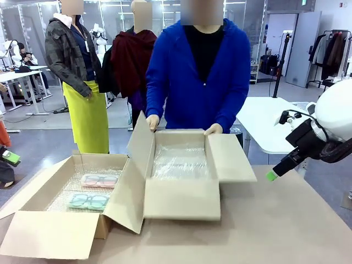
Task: Pack the glasses set securely to prepare it for shipping.
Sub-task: Position the Package Box on the left side of the table.
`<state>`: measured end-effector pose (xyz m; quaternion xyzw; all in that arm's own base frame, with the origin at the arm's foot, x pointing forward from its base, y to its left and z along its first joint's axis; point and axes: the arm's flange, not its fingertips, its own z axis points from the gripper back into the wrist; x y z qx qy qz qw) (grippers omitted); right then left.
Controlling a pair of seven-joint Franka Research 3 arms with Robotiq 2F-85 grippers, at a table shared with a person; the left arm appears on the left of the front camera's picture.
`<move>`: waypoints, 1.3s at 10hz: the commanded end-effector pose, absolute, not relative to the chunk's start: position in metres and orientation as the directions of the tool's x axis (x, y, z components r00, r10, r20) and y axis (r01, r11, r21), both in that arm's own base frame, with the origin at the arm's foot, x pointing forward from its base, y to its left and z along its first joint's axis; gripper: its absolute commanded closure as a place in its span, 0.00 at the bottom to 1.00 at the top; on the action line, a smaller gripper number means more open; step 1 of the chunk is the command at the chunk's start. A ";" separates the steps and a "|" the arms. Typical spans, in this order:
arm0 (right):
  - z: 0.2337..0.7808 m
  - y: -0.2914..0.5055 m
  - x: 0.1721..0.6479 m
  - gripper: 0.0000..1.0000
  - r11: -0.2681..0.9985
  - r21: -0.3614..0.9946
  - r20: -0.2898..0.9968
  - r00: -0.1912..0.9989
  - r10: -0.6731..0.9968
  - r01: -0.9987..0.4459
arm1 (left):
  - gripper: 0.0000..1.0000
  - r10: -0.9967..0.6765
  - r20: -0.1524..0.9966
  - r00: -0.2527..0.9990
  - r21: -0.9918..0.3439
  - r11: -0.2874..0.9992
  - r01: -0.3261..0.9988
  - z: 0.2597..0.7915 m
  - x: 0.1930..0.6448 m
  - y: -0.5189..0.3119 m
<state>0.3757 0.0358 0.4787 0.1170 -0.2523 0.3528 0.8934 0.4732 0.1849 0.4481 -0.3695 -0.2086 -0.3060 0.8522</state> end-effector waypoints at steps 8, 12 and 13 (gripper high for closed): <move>0.479 0.039 0.374 0.00 0.737 0.034 0.530 0.637 0.560 -0.675 | 0.00 -0.696 0.609 0.380 -0.205 0.324 0.923 0.519 0.474 0.026; 0.479 0.039 0.374 0.00 0.737 0.034 0.530 0.637 0.560 -0.675 | 0.00 -0.819 0.497 0.287 -0.021 0.319 0.947 0.535 0.465 -0.024; 0.479 0.039 0.374 0.00 0.737 0.034 0.530 0.637 0.560 -0.675 | 0.00 -0.799 0.522 0.298 -0.036 0.328 0.944 0.534 0.463 -0.025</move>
